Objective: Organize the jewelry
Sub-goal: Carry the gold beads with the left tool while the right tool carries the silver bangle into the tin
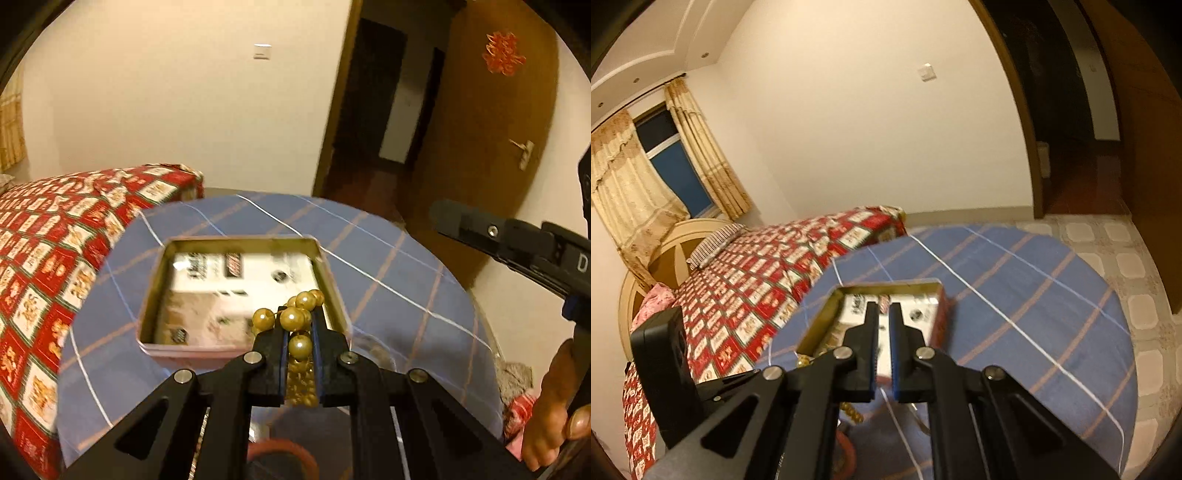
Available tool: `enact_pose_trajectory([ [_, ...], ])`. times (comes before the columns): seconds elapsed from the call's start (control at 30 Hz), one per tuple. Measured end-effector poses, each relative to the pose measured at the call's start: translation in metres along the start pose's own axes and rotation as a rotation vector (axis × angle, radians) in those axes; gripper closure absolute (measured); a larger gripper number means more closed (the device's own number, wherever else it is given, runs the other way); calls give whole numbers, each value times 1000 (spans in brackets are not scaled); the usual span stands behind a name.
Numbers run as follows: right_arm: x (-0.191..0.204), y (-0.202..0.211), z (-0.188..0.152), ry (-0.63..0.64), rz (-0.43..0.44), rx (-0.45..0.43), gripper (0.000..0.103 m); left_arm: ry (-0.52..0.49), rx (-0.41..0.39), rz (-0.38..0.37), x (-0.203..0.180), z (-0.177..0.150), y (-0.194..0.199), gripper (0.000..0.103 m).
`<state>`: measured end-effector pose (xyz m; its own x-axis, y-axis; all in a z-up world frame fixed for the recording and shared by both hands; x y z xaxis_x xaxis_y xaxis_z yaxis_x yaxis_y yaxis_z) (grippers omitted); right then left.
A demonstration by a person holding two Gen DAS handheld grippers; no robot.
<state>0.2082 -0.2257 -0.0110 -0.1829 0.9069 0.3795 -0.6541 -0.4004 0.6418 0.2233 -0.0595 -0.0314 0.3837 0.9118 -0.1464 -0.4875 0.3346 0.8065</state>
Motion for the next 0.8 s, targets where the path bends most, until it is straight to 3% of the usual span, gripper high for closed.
enact_pose_trajectory([
  [0.17,-3,-20,12,-11,4,31,95,39,-29,27,27,10,3,93],
  [0.3,-10,-29,-4,16,-14,93,89,86,-37,32,48,9,4,93],
  [0.37,-14,-42,-22,35,-60,169,75,101,-39,33,55,8,3,93],
  [0.4,-17,-48,-29,38,-76,201,62,102,-40,33,56,8,3,93],
  [0.43,-21,-57,-40,32,-90,243,60,100,-39,30,57,7,1,93],
  [0.53,-28,-82,-64,19,-76,366,60,96,-41,15,56,4,0,93],
  [0.6,-23,-97,-73,56,-138,408,63,97,-45,1,55,2,1,93],
  [0.8,-4,-119,-84,239,-328,442,93,89,-65,-9,53,-1,10,93],
])
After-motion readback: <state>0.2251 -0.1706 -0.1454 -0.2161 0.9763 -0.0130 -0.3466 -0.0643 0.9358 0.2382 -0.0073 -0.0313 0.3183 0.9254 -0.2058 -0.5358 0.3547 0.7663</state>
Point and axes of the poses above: each gripper's, at about its wrist camera, not at the fingertips, and y roughly against the way its jaws point, x to its left, z to its top, the point moved 1 cm from there along -y, roughly the way its jaws point, and after that the axes turned 14 degrees about x, right-handed, at the moved point
